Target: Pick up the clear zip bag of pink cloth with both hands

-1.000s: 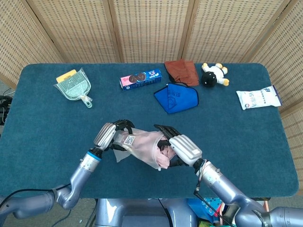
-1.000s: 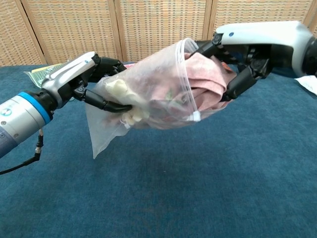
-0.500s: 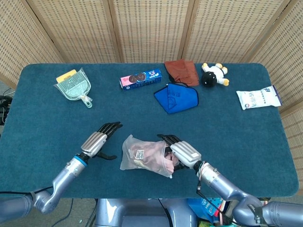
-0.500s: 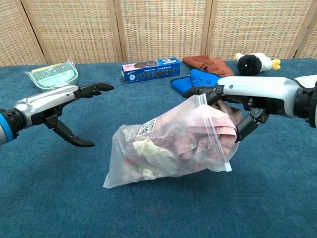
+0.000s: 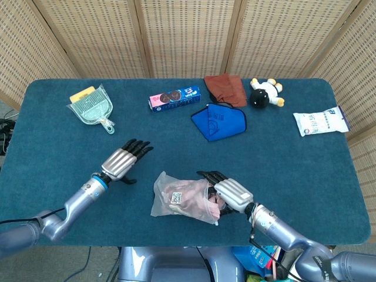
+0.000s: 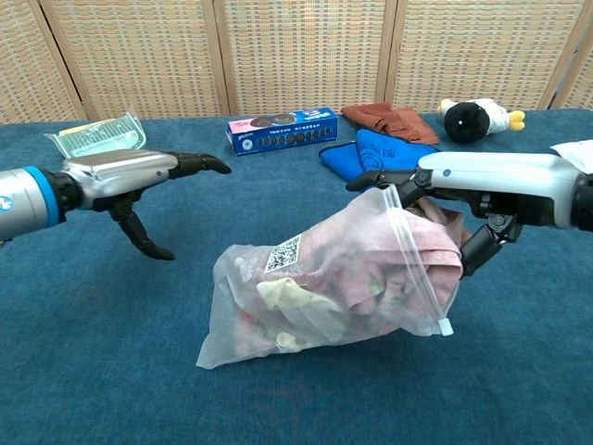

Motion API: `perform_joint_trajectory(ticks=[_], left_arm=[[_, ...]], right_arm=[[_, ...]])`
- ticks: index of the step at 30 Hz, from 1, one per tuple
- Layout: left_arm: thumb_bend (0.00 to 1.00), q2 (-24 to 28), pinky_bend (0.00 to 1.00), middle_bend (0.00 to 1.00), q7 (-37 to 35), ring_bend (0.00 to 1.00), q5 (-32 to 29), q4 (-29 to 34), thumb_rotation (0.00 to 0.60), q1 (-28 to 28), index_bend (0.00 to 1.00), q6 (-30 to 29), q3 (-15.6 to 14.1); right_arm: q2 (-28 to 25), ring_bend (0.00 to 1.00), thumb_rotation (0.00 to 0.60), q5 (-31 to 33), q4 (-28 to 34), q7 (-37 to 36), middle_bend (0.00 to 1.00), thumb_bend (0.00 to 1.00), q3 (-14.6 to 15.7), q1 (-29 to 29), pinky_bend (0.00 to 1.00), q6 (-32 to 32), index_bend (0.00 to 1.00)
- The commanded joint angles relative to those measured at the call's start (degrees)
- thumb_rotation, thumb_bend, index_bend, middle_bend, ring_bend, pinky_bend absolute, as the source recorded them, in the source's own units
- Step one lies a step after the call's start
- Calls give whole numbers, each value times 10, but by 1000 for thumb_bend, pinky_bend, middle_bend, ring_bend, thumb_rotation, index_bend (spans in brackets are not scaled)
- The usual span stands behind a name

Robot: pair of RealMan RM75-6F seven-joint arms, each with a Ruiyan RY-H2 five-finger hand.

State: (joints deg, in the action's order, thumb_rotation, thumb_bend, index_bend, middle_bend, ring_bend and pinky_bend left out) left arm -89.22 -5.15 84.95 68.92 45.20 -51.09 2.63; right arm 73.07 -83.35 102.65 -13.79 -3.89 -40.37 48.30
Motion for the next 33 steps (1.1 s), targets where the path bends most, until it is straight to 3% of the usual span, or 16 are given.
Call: perform_joint_trajectory(ticks=[1, 8, 11, 16, 33], left_arm=[[180, -60, 0, 0, -27, 0, 14, -48, 600, 19, 102, 4, 5], [239, -130, 0, 0, -98, 0, 35, -112, 600, 23, 217, -28, 4], [290, -154, 0, 0, -127, 0, 47, -139, 600, 23, 311, -44, 0], [465, -170, 0, 0, -136, 0, 45, -162, 600, 24, 464, -45, 0], [475, -159, 0, 0, -130, 0, 30, -149, 600, 17, 614, -46, 4]], right_arm=[[2, 0, 600, 0, -3, -6, 6, 795, -1, -2, 0, -1, 713], [4, 0, 600, -1, -8, -23, 8, 795, -3, -5, 0, -2, 713], [2, 0, 600, 0, -7, -25, 8, 796, -4, -4, 0, -1, 713], [-1, 0, 600, 1, -3, -25, 9, 796, -3, -3, 0, 2, 713], [-6, 0, 600, 10, 13, -3, 12, 795, -7, -1, 0, 11, 713]])
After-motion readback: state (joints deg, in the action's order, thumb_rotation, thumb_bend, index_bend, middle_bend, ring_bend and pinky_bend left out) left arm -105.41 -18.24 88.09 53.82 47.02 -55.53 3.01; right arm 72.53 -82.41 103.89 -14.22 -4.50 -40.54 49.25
